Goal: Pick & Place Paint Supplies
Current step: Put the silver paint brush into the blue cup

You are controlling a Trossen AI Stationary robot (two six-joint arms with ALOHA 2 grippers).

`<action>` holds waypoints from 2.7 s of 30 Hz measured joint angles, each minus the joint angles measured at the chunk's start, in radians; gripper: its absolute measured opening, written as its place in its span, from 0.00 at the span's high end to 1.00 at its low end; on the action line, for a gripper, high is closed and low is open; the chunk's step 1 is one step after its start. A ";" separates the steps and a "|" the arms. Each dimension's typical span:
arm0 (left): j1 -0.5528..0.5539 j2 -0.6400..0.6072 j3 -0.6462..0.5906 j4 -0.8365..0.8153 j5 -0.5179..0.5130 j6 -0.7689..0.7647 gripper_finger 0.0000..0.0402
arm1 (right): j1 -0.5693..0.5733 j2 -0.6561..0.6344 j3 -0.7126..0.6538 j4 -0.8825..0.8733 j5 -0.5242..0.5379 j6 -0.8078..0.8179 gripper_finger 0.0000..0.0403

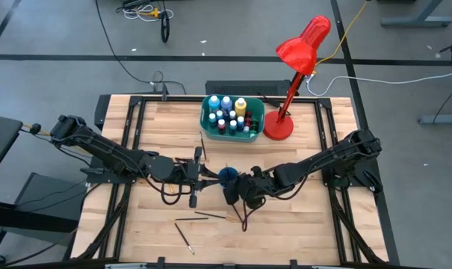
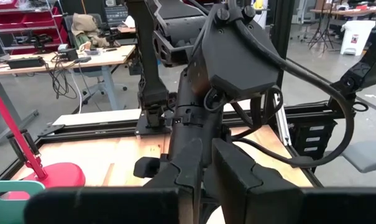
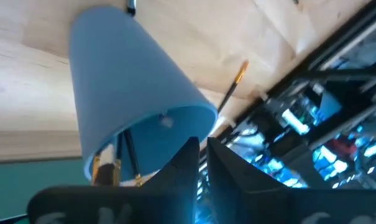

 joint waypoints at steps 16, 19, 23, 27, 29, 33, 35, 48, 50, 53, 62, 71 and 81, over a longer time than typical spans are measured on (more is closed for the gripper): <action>0.000 0.000 0.000 -0.032 0.000 -0.024 0.88 | 0.064 0.000 0.000 0.070 0.204 0.663 0.89; 0.000 0.000 0.000 -0.032 0.000 -0.028 0.88 | 0.083 -0.009 0.000 0.037 0.259 0.781 0.89; 0.000 0.000 0.000 -0.047 0.000 -0.029 0.88 | 0.105 -0.056 0.000 -0.110 0.275 1.035 0.89; -0.008 -0.001 0.000 -0.039 0.000 -0.059 0.88 | 0.142 -0.122 -0.001 -0.325 0.282 1.285 0.89; -0.019 -0.012 0.000 -0.042 0.000 -0.071 0.88 | 0.167 -0.152 -0.001 -0.398 0.300 1.396 0.91; -0.051 -0.023 -0.001 -0.075 -0.044 -0.003 0.88 | 0.210 -0.200 -0.001 -0.475 0.289 1.582 0.95; -0.070 -0.027 0.000 -0.076 -0.123 -0.036 0.88 | 0.222 -0.222 -0.001 -0.499 0.264 1.665 0.97; -0.117 -0.123 0.000 -0.545 -0.265 -0.229 0.81 | 0.199 -0.576 -0.370 -0.189 0.237 1.929 0.95; -0.107 -0.123 0.000 -0.598 -0.263 -0.231 0.77 | 0.199 -0.610 -0.458 -0.024 0.234 1.907 0.94; -0.092 -0.122 0.000 -0.740 -0.242 -0.224 0.71 | 0.199 -0.623 -0.575 0.251 0.230 1.878 0.92; 0.033 -0.046 0.000 -0.881 -0.314 -0.718 0.57 | 0.156 -0.608 -0.813 0.765 0.226 1.901 0.89; 0.159 0.198 0.000 -0.833 -0.396 -1.021 0.57 | 0.072 -0.608 -0.858 0.813 0.226 1.787 0.89; 0.252 0.375 0.000 -0.766 -0.334 -1.158 0.57 | -0.031 -0.608 -0.856 0.834 0.227 1.699 0.89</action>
